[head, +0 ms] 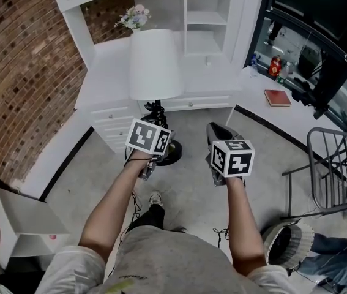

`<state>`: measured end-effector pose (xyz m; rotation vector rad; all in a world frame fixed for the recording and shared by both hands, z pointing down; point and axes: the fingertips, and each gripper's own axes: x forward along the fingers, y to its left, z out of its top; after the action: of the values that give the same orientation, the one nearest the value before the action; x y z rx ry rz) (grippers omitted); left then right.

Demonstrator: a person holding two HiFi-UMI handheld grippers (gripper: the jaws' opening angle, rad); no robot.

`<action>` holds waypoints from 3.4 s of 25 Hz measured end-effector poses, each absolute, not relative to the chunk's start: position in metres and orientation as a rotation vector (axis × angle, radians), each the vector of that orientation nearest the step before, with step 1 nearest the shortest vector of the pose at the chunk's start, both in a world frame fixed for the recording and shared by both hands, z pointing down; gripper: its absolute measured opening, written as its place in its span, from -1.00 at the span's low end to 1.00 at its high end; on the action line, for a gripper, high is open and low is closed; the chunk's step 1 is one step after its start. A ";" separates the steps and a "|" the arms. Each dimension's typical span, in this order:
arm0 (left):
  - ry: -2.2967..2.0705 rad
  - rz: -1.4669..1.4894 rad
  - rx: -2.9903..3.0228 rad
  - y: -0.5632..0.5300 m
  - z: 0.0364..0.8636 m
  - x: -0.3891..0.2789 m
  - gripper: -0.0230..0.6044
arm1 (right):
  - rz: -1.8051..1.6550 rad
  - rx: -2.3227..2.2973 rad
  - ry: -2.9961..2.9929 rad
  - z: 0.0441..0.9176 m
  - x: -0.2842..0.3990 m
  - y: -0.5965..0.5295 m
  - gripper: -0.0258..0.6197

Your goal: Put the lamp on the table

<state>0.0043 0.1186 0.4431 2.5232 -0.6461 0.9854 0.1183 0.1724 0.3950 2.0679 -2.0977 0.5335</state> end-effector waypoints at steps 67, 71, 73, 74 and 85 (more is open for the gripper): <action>-0.484 1.019 2.530 -0.279 0.474 0.037 -0.59 | 0.569 2.044 -1.952 0.414 0.130 -0.224 -0.91; -0.472 1.012 2.531 -0.284 0.476 0.040 -0.59 | 0.575 2.050 -1.933 0.417 0.132 -0.224 -0.91; -0.461 1.012 2.530 -0.284 0.478 0.042 -0.59 | 0.582 2.057 -1.924 0.420 0.134 -0.224 -0.91; -0.458 1.013 2.530 -0.284 0.479 0.043 -0.59 | 0.583 2.060 -1.921 0.420 0.135 -0.224 -0.91; -0.466 1.037 2.531 -0.300 0.492 0.052 -0.59 | 0.569 2.076 -1.940 0.424 0.148 -0.246 -0.91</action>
<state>0.0522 -0.2997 0.4920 2.5315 -0.4662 1.0366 0.1477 -0.2459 0.4239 2.0755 -1.9403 0.5694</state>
